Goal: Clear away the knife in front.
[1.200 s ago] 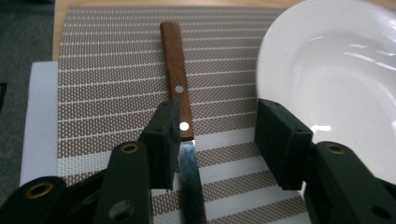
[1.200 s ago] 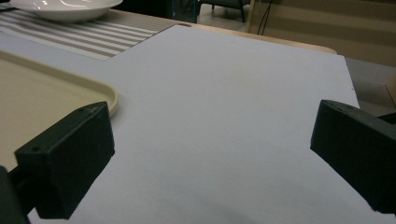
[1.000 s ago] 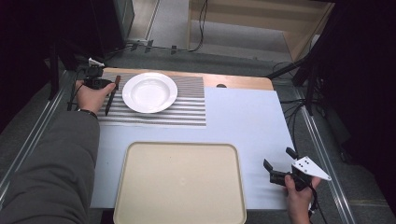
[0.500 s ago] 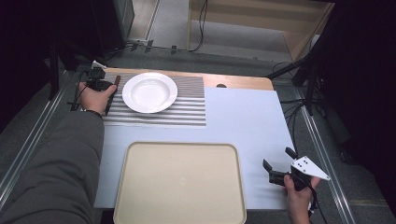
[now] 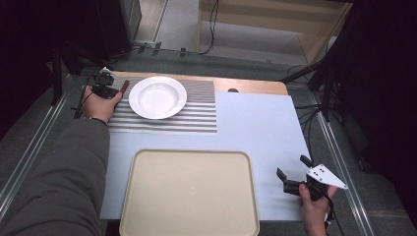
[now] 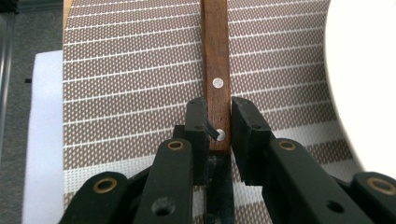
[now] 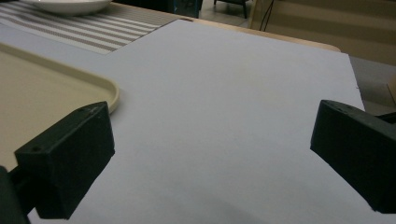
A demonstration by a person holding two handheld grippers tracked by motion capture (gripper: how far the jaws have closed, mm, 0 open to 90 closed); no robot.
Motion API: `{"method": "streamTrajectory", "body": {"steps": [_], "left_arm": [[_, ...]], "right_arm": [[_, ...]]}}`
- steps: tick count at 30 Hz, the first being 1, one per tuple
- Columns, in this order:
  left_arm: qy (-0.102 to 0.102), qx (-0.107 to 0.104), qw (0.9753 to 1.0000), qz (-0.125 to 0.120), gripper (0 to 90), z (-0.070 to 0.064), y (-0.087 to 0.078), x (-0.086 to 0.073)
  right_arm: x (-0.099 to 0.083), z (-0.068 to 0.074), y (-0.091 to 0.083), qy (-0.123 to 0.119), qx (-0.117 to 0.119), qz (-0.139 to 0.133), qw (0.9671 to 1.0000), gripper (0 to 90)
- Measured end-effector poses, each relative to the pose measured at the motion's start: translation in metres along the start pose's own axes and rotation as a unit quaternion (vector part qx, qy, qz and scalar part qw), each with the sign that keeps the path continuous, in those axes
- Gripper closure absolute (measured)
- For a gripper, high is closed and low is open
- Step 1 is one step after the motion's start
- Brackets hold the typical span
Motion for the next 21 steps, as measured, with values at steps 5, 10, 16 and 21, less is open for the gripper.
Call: {"method": "streamTrajectory", "body": {"steps": [5, 10, 16, 21], "left_arm": [[-0.012, -0.010, 0.9998, -0.010, 76.3, 0.000, -0.010, 0.001], [-0.017, -0.016, 0.9995, -0.019, 76.3, -0.003, -0.023, 0.002], [-0.016, -0.026, 0.9991, -0.030, 76.3, -0.009, -0.041, 0.005], [-0.013, -0.029, 0.9991, -0.030, 76.3, -0.015, -0.055, 0.003]], "right_arm": [[0.000, -0.001, 0.000, 0.000, 0.000, -0.003, 1.0000, 0.0], [0.001, 0.000, -0.001, 0.005, 0.004, -0.005, 1.0000, 0.0], [0.001, 0.000, -0.001, 0.010, 0.008, -0.007, 0.9999, 0.0], [0.002, -0.001, -0.002, 0.018, 0.010, -0.013, 0.9997, 0.0]]}}
Point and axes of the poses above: each handheld gripper's, and its own axes: y roughly forward along the jaws, x roughly out of its top, z roughly to its left, the point moved 10 cm from there along y, roughly forward along the jaws, and after that the axes turned 11 degrees about -z, right-handed, at the moved point
